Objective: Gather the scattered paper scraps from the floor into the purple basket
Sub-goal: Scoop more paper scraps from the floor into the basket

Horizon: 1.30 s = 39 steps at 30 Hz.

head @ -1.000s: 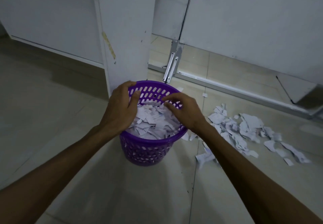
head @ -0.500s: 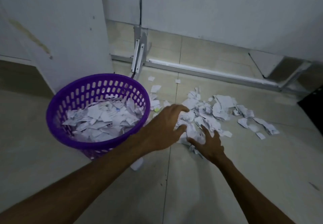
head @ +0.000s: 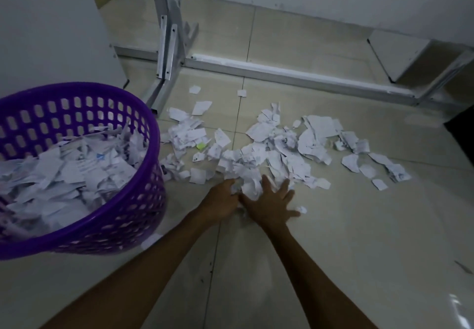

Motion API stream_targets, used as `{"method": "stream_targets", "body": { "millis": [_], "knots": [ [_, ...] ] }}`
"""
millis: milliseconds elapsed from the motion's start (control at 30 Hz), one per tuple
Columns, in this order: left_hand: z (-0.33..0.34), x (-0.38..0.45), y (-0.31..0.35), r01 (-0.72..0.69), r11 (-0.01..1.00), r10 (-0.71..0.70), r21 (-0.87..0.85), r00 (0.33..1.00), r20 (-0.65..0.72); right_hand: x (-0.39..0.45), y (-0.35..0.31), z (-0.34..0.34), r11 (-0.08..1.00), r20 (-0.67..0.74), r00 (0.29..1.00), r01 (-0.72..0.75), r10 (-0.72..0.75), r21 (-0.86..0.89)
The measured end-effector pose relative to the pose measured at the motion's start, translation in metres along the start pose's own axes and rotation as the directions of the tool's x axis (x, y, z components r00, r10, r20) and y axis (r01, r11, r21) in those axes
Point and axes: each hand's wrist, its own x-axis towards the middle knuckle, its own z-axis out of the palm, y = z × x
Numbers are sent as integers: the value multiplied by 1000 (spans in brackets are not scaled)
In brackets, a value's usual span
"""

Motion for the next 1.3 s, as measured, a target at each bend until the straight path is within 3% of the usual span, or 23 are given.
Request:
{"method": "stream_targets", "body": {
  "millis": [133,233,333,467,600,867,1067,1200,1300],
  "knots": [
    [3,1,-14,-39,996,41,76,999,-32,-10,16,15,962,-211,954,240,-210,127],
    [-1,-2,-15,-73,993,73,93,997,1,-19,14,19,882,-214,933,348,-290,319],
    [-5,-9,-8,-71,997,71,41,997,-6,-25,15,16,819,-211,946,319,-246,477],
    [-12,-21,12,-108,993,105,-38,992,-75,-31,21,-3,667,-95,991,135,-96,733],
    [-29,-39,44,-190,978,177,-83,974,-138,-47,16,-35,541,-146,989,138,-27,830],
    [-108,-74,105,-389,903,342,-182,908,-242,-88,-39,-110,466,-271,947,321,-173,824],
    [-204,-98,100,-429,868,295,-248,849,-439,-122,-108,-144,436,-344,886,454,-310,777],
    [-256,-121,65,-363,917,205,-164,783,-587,-148,-156,-132,399,-333,847,499,-415,769],
    [-285,-147,27,-233,972,190,20,737,-649,-167,-184,-112,387,-323,793,553,-517,738]
  ]
}}
